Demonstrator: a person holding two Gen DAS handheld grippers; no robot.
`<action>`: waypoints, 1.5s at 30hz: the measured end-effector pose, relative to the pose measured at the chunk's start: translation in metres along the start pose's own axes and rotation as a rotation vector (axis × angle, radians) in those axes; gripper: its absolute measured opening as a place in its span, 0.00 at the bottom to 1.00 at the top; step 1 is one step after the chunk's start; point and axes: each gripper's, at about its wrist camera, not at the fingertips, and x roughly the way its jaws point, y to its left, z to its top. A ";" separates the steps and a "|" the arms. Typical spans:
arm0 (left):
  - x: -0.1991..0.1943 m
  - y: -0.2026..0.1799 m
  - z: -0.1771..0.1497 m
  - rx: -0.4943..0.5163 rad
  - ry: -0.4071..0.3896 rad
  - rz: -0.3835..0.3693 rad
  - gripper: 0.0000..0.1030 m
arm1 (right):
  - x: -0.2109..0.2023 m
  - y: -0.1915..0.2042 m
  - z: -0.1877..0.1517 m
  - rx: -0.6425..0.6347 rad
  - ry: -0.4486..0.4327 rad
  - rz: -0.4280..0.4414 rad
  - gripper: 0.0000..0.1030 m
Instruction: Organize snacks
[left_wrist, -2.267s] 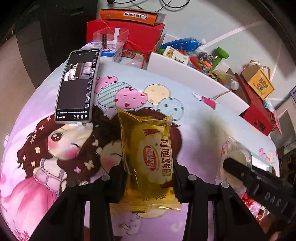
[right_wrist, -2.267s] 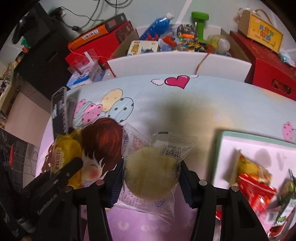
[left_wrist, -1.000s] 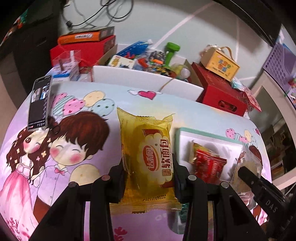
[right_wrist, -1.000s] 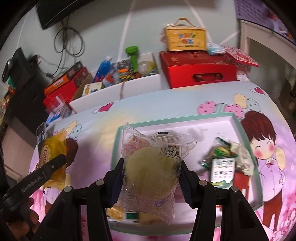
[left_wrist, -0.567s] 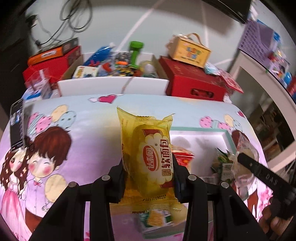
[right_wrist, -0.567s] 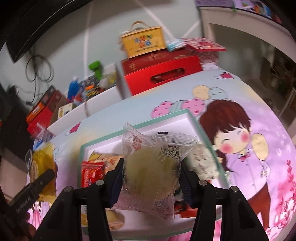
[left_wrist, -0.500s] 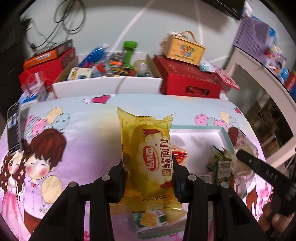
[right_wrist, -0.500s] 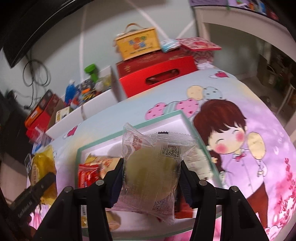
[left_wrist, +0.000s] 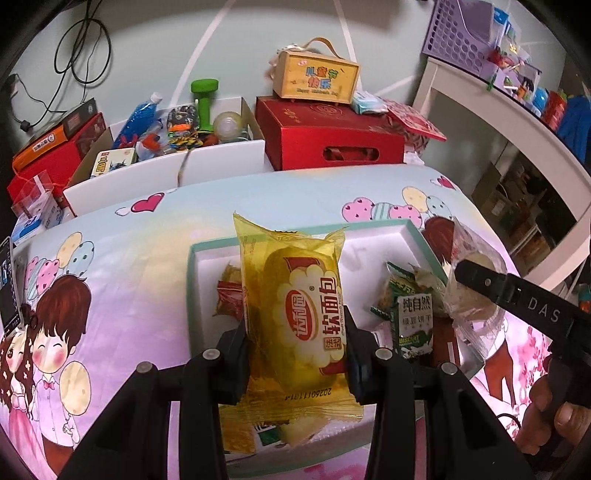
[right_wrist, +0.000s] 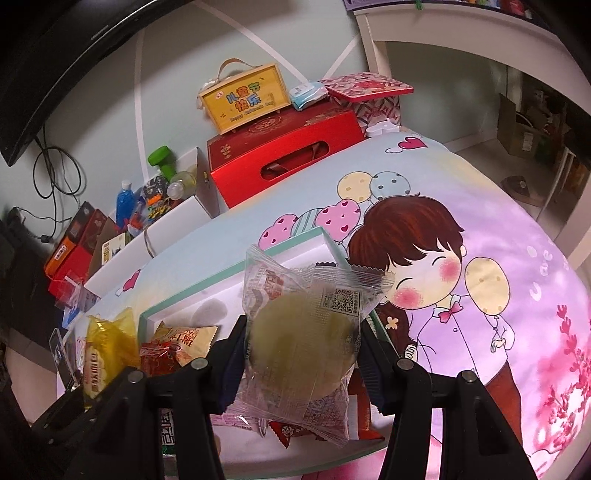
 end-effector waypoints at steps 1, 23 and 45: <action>0.001 -0.001 0.000 0.001 0.002 0.001 0.42 | 0.000 0.002 0.000 -0.006 0.000 0.005 0.56; 0.029 -0.008 -0.008 0.024 0.063 0.010 0.42 | 0.038 0.046 -0.013 -0.139 0.101 0.119 0.57; 0.022 -0.006 -0.004 0.007 0.057 -0.005 0.52 | 0.047 0.041 -0.011 -0.125 0.134 0.123 0.58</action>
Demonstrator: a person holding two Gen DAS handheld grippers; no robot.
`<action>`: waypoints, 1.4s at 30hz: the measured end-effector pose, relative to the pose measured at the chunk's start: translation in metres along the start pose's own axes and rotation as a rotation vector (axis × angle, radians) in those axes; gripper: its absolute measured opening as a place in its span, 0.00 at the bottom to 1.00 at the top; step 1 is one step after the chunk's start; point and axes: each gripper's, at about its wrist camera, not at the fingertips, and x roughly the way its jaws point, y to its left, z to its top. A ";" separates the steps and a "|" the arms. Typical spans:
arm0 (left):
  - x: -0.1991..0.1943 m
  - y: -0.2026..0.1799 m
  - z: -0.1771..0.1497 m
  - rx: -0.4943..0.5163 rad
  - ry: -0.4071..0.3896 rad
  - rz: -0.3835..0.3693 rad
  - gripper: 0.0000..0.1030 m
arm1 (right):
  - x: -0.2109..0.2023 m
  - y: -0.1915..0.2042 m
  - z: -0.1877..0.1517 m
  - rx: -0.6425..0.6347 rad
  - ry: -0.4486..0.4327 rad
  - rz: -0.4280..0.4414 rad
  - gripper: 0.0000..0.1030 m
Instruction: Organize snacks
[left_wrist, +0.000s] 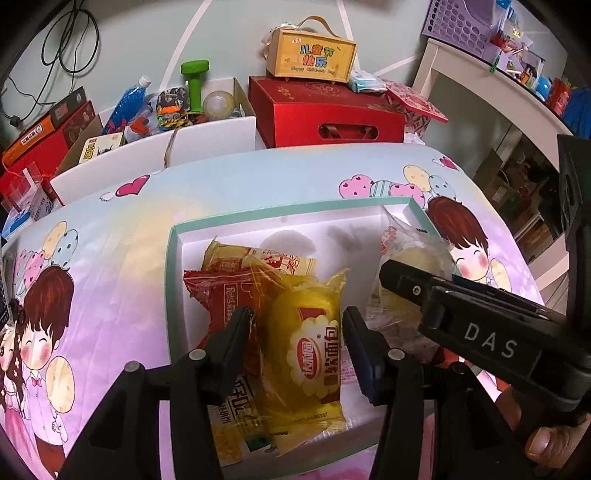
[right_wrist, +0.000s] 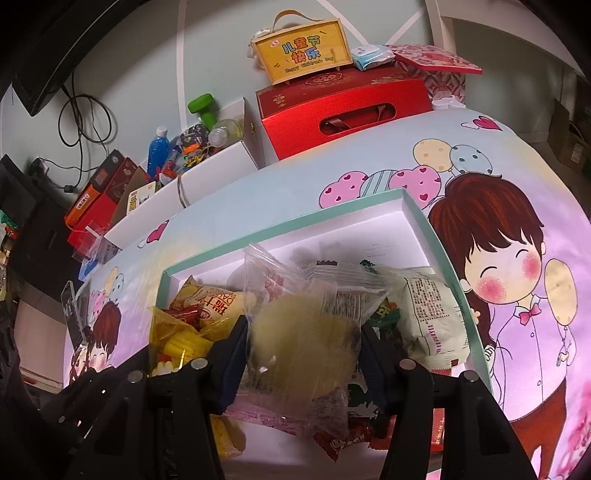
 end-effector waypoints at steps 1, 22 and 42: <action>-0.002 0.000 0.001 0.000 -0.005 0.002 0.52 | -0.001 0.001 0.000 -0.002 -0.002 0.002 0.58; -0.020 0.066 0.005 -0.210 -0.045 0.150 0.77 | -0.005 0.006 0.000 -0.049 -0.014 -0.031 0.79; -0.003 0.087 -0.006 -0.268 -0.006 0.265 0.92 | 0.001 0.011 -0.003 -0.099 -0.021 -0.038 1.00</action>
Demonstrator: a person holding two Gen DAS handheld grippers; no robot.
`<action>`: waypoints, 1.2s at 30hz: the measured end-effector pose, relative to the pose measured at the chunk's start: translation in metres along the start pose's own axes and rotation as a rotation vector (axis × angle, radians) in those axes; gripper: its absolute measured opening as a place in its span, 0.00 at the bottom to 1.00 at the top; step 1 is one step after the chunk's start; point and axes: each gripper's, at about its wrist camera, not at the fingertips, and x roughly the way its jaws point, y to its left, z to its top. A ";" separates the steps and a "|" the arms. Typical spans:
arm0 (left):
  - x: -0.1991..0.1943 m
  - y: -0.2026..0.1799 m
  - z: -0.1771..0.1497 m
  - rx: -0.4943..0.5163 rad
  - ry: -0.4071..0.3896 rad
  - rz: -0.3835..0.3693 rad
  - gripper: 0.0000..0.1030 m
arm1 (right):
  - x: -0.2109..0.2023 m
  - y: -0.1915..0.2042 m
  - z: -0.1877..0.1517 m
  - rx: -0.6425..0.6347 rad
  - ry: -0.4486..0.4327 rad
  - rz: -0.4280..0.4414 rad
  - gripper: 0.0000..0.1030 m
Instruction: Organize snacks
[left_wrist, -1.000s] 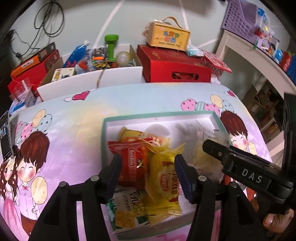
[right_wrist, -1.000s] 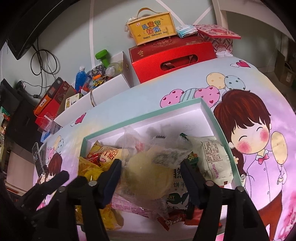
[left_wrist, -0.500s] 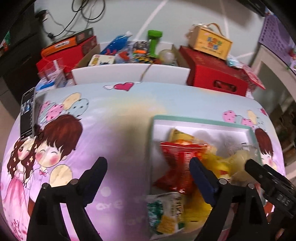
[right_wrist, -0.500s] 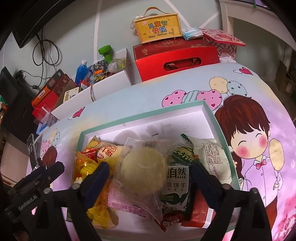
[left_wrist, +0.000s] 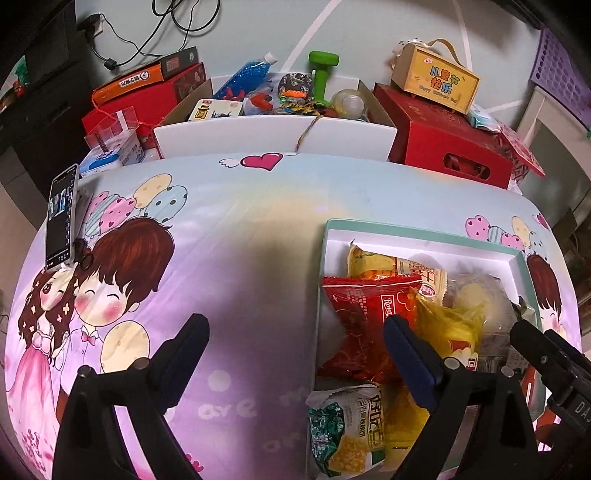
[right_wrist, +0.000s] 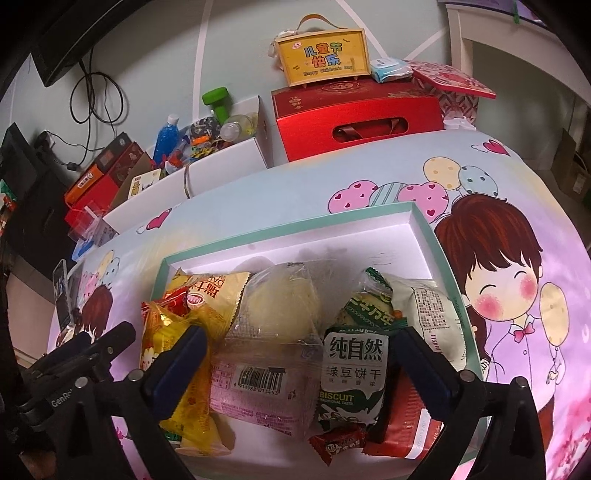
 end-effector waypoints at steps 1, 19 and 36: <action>0.000 0.000 0.001 -0.002 -0.001 -0.001 0.92 | 0.000 0.000 0.000 -0.001 0.000 -0.001 1.00; -0.013 0.005 0.002 0.014 -0.058 0.039 0.92 | -0.008 0.010 -0.003 -0.027 -0.011 -0.004 1.00; -0.040 0.026 -0.016 -0.014 -0.114 0.139 0.92 | -0.036 0.028 -0.008 -0.088 -0.073 -0.019 1.00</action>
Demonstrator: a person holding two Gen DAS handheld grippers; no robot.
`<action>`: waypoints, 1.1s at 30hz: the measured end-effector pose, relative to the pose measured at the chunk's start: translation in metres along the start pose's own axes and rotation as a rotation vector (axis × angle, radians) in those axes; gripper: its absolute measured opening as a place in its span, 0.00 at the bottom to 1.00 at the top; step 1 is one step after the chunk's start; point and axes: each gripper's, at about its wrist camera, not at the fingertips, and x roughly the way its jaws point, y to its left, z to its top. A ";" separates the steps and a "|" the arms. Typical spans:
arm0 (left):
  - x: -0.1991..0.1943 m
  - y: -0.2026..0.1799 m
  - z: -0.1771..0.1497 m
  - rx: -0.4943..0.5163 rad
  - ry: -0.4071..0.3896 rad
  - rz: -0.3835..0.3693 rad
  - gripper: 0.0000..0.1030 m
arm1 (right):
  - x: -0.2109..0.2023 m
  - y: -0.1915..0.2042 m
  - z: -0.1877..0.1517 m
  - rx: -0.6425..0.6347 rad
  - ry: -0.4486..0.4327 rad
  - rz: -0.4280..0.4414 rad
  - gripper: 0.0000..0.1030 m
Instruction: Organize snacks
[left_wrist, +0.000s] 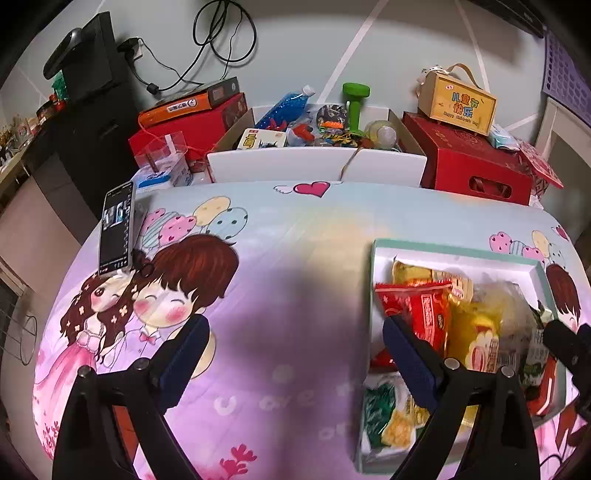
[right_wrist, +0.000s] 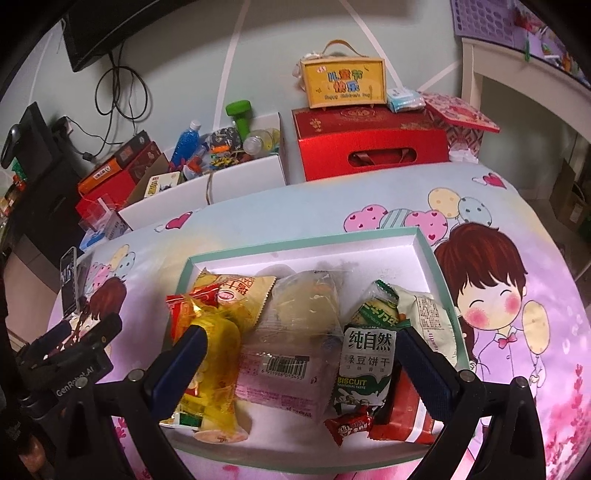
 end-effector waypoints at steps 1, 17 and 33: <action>-0.002 0.002 -0.002 0.000 -0.001 0.004 0.92 | -0.003 0.002 0.000 -0.005 -0.006 0.000 1.00; -0.035 0.028 -0.067 0.009 0.034 0.028 0.92 | -0.033 0.017 -0.057 -0.068 -0.006 -0.003 1.00; -0.052 0.022 -0.111 0.054 -0.001 0.055 0.92 | -0.045 0.007 -0.116 -0.077 -0.046 -0.053 1.00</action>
